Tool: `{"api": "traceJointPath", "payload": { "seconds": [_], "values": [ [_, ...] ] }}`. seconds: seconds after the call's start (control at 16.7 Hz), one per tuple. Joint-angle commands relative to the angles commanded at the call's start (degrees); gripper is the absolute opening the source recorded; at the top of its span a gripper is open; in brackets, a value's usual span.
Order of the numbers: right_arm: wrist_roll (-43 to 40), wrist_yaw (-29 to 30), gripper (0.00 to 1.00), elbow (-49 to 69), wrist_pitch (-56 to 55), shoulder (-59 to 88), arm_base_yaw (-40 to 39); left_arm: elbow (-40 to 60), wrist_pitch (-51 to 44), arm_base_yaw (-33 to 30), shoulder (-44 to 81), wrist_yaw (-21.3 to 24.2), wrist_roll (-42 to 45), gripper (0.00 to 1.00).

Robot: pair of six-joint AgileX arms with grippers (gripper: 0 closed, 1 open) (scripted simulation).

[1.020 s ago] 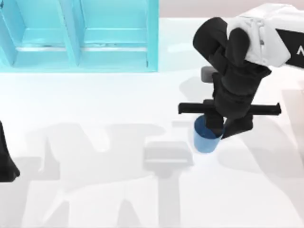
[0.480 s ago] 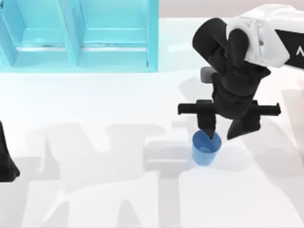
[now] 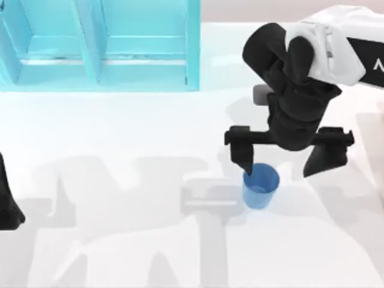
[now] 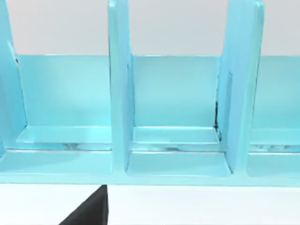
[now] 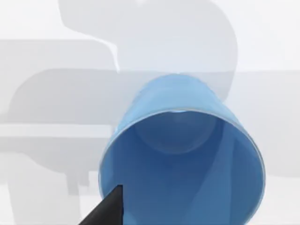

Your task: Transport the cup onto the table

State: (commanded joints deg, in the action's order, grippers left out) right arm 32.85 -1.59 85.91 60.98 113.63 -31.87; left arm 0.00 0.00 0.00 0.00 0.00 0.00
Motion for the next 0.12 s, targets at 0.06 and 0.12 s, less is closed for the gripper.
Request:
{"api": "traceJointPath", "payload": {
  "seconds": [0.06, 0.12],
  "values": [
    [0.00, 0.00, 1.00, 0.00, 0.00, 0.00, 0.00, 0.00, 0.00, 0.00, 0.00, 0.00, 0.00, 1.00],
    [0.00, 0.00, 1.00, 0.00, 0.00, 0.00, 0.00, 0.00, 0.00, 0.00, 0.00, 0.00, 0.00, 1.00]
  ]
}}
